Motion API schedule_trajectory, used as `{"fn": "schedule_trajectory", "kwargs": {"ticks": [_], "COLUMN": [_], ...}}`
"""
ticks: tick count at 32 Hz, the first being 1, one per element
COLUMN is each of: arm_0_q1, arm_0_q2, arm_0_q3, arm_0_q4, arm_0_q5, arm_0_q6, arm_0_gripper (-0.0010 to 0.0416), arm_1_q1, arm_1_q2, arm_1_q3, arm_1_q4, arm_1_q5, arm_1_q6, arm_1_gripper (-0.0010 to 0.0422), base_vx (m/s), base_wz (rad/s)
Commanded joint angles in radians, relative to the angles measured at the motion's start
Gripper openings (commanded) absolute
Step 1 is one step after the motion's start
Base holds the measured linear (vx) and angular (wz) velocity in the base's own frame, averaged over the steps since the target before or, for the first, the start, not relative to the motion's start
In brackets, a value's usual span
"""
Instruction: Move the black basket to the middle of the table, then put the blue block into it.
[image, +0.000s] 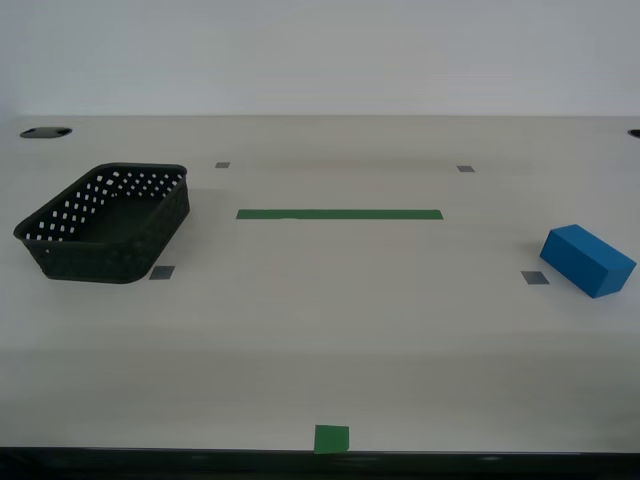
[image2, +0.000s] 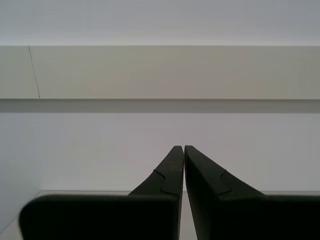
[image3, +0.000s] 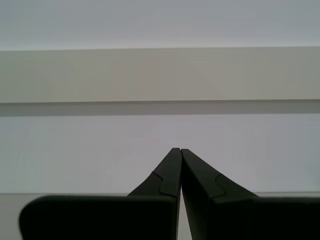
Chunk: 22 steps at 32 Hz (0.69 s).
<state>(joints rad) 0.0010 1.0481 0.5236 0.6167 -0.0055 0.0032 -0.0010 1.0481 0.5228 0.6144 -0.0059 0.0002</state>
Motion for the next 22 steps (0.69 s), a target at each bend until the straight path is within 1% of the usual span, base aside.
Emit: {"fn": "schedule_trajectory", "kwargs": {"ticks": [1,15,18,22], "arm_0_q1": [0.002,0.002,0.002,0.002], "arm_0_q2": [0.000,0.000,0.000,0.000], "arm_0_q3": [0.001,0.001,0.001,0.001], "arm_0_q4": [-0.020,-0.034,-0.058,-0.112], "arm_0_q5": [-0.001,-0.001,-0.001,0.000], "arm_0_q6": [-0.004,-0.004,-0.004,-0.002], "arm_0_gripper": [0.0000,0.0000,0.0000,0.0000], "arm_1_q1": [0.000,0.000,0.000,0.000], "arm_1_q2": [0.000,0.000,0.000,0.000], "arm_1_q3": [0.003,0.005,0.033,0.092], "arm_1_q4": [-0.060,-0.078,-0.185,-0.386], "arm_1_q5": [0.000,0.000,0.000,-0.001], "arm_1_q6": [0.000,0.000,0.000,0.001], "arm_1_gripper": [0.0000,0.0000,0.0000,0.0000], "base_vx": [0.000,0.000,0.000,0.000], "base_wz": [0.000,0.000,0.000,0.000]}}
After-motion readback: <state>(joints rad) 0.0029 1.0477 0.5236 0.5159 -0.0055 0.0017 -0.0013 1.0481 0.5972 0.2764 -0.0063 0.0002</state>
